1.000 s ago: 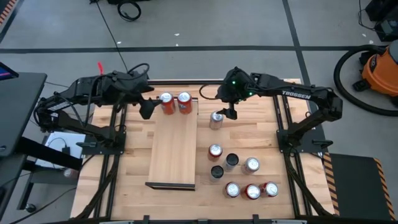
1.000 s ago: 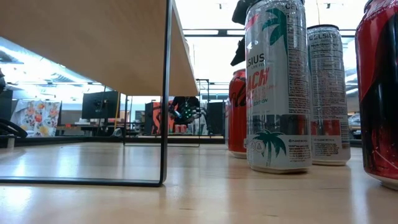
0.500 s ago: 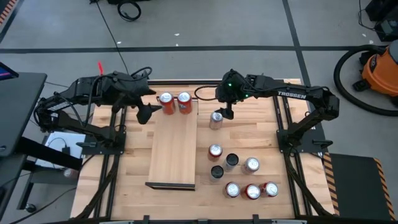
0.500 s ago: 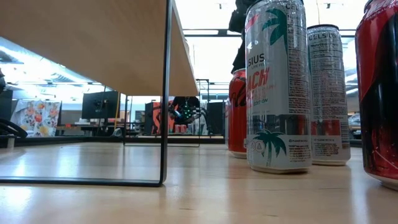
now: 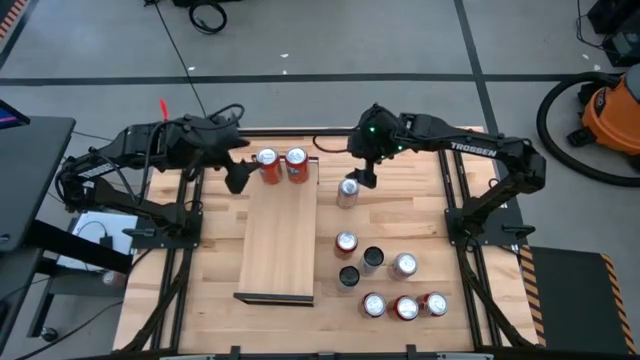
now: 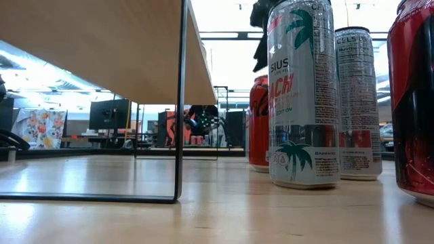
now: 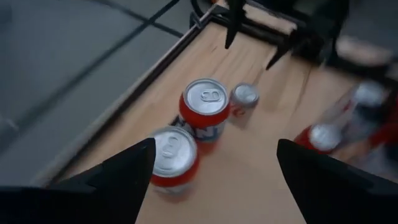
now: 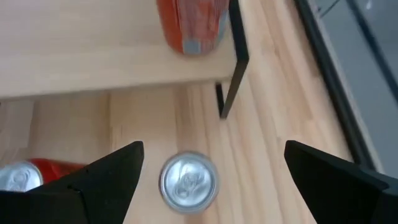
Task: Pick and place cans onto a shelf
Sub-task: Put the top red-silver soda can on the shelf
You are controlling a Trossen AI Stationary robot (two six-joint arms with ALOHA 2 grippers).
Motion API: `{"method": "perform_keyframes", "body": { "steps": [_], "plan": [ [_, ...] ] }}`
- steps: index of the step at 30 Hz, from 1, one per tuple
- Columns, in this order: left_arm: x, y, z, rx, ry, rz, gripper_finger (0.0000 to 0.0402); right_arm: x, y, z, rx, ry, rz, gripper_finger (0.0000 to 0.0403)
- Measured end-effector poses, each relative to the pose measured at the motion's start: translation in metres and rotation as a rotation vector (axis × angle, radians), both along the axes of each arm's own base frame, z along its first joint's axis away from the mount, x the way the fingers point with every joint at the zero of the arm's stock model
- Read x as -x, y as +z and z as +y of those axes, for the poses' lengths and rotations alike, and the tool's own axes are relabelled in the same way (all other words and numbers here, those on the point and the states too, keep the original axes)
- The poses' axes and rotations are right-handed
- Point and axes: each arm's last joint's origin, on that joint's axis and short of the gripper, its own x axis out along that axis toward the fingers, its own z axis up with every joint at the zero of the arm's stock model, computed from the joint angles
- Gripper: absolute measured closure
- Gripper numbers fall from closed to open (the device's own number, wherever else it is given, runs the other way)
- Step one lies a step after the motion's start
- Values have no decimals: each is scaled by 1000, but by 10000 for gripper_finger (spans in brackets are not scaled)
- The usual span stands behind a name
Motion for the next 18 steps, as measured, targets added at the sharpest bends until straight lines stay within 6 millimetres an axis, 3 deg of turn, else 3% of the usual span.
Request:
{"method": "perform_keyframes", "body": {
  "steps": [10, 18],
  "plan": [
    [-5, 0, 8, 143, 176, -98, 53, 2, -1, -7, 52, 38, 0, 3],
    [-16, 7, 9, 147, 173, -207, 53, 13, -3, -2, -31, 58, 119, 3]
  ]
}}
